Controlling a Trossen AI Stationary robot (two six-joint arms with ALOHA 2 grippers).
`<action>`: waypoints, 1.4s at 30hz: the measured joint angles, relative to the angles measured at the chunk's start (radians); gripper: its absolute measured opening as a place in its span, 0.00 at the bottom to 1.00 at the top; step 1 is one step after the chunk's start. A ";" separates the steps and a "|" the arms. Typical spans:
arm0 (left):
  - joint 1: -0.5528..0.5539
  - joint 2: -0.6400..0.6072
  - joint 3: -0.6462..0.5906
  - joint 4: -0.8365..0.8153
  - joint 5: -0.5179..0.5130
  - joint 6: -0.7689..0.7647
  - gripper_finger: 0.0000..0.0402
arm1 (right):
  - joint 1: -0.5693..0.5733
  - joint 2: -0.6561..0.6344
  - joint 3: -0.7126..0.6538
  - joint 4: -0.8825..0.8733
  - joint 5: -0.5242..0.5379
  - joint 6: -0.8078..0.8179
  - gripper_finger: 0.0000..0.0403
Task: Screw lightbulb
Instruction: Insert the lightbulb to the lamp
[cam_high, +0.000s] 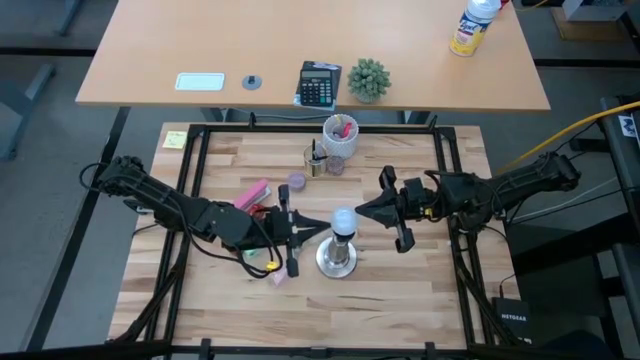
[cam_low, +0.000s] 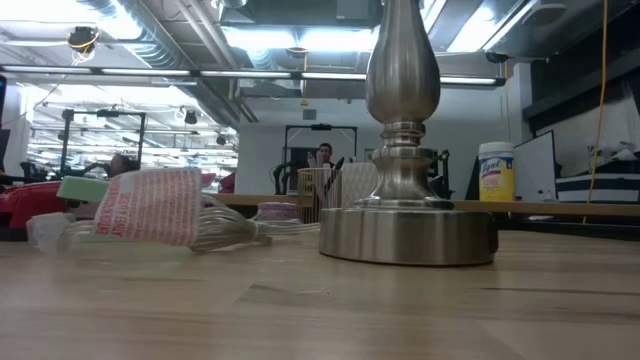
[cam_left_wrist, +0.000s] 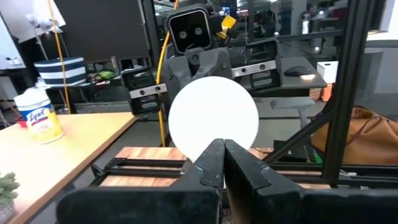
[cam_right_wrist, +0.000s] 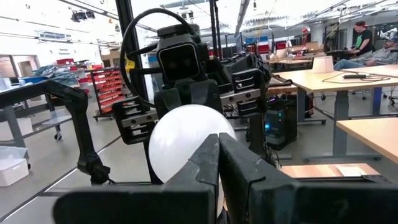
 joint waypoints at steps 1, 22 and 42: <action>0.000 0.000 0.000 0.000 -0.002 0.000 0.01 | 0.000 -0.002 0.000 -0.003 0.000 0.000 0.04; 0.049 -0.001 0.000 -0.005 -0.051 -0.004 0.01 | 0.002 -0.015 0.000 -0.011 -0.125 0.034 0.04; -0.026 -0.020 -0.001 0.103 0.095 0.062 0.01 | 0.000 -0.077 0.000 -0.005 0.075 -0.074 0.04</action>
